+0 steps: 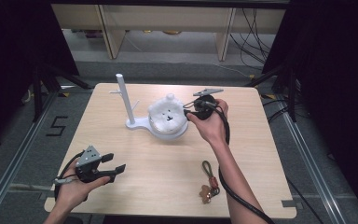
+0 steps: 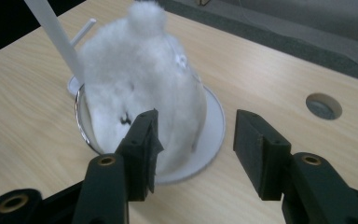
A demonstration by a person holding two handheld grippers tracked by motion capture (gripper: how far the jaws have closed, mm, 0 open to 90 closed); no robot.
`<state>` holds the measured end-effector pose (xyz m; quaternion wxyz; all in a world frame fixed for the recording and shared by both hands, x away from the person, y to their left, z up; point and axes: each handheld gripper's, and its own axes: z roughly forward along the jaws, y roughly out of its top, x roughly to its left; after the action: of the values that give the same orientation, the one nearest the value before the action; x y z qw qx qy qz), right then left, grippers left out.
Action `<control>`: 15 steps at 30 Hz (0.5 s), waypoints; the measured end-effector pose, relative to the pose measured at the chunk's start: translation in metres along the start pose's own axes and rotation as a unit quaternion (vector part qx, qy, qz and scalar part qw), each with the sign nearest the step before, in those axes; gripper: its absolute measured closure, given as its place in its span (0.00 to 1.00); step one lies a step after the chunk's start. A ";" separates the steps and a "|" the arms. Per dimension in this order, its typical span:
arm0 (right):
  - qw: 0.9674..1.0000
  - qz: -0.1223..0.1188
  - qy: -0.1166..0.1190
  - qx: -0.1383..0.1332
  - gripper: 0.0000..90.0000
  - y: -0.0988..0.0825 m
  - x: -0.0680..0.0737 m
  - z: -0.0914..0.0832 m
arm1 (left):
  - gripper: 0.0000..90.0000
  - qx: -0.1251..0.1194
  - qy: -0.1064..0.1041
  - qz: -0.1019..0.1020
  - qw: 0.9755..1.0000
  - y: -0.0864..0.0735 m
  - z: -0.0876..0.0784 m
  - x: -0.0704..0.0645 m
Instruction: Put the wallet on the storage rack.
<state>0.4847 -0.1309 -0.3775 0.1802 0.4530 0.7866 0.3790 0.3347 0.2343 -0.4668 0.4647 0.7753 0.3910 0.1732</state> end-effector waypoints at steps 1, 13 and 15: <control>1.000 -0.005 0.000 0.001 0.60 -0.003 -0.003 -0.003 | 0.36 -0.001 0.000 -0.001 1.000 0.000 0.000 0.000; 0.999 0.006 0.000 0.035 0.61 -0.038 -0.021 -0.023 | 0.35 -0.009 -0.004 -0.006 1.000 0.001 0.005 -0.003; 0.999 0.012 -0.005 0.041 0.61 -0.043 -0.021 -0.027 | 0.35 -0.008 -0.004 -0.004 1.000 0.002 0.005 -0.002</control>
<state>0.4537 -0.1735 -0.3941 0.1605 0.4716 0.7950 0.3460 0.3372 0.2289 -0.4679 0.4729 0.7707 0.3913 0.1712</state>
